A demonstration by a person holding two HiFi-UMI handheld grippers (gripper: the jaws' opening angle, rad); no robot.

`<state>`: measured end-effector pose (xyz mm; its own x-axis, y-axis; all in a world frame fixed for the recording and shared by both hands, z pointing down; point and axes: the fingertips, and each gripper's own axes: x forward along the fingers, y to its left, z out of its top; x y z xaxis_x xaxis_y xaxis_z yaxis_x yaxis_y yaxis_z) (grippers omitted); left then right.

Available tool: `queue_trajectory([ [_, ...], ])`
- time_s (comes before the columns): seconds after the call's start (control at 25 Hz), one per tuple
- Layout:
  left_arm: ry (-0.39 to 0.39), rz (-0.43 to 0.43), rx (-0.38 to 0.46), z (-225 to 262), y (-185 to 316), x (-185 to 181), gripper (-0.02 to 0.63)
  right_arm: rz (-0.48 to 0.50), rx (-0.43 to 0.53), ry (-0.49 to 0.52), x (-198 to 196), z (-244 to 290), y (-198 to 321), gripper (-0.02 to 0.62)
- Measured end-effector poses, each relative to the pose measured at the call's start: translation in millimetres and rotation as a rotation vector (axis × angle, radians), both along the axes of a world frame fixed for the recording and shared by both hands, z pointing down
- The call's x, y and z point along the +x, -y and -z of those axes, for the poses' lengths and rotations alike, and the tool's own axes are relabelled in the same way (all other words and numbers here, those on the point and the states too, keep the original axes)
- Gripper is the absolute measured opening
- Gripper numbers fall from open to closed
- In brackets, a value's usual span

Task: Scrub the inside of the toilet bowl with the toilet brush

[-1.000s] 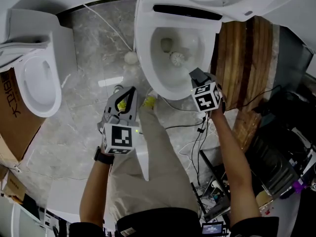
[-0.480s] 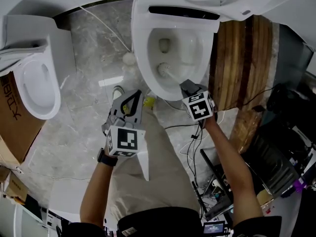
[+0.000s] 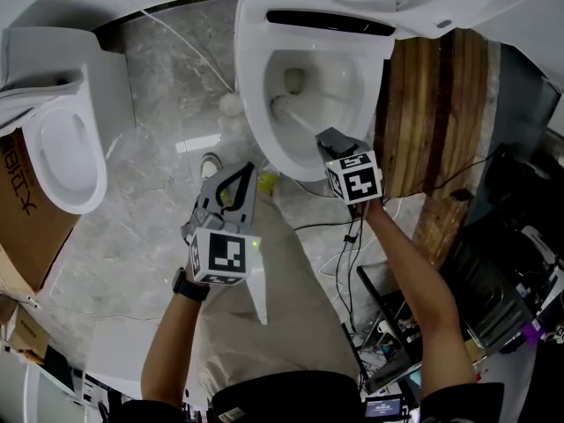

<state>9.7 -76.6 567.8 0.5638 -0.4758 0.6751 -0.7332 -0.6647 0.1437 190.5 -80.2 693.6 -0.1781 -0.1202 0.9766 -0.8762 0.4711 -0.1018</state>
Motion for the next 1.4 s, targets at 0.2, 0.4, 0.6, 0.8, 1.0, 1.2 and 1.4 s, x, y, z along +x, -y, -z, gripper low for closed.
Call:
queue_trajectory([
  [0.2, -0.005, 0.015, 0.01, 2, 6, 5, 0.018, 0.039, 0.057, -0.004, -5, -13, 30, 0.16],
  [0.4, 0.006, 0.037, -0.007, -6, 1, 6, 0.018, 0.088, 0.102, -0.019, -3, -22, 61, 0.158],
  [0.6, 0.021, 0.05, -0.032, -14, -8, 14, 0.018, 0.14, 0.16, -0.027, 3, -24, 89, 0.158],
  [0.8, -0.002, 0.02, -0.025, -6, -10, 34, 0.018, 0.191, 0.204, -0.074, 9, -29, 108, 0.158],
  [1.0, -0.042, -0.027, 0.004, 7, -10, 72, 0.018, 0.206, 0.193, -0.164, 32, -32, 117, 0.158],
  [1.2, -0.051, -0.041, 0.009, 10, -18, 78, 0.018, 0.197, 0.128, -0.21, 52, -36, 92, 0.158],
  [1.4, -0.05, -0.03, 0.007, 7, -24, 65, 0.018, 0.134, 0.035, -0.159, 48, -51, 46, 0.158],
])
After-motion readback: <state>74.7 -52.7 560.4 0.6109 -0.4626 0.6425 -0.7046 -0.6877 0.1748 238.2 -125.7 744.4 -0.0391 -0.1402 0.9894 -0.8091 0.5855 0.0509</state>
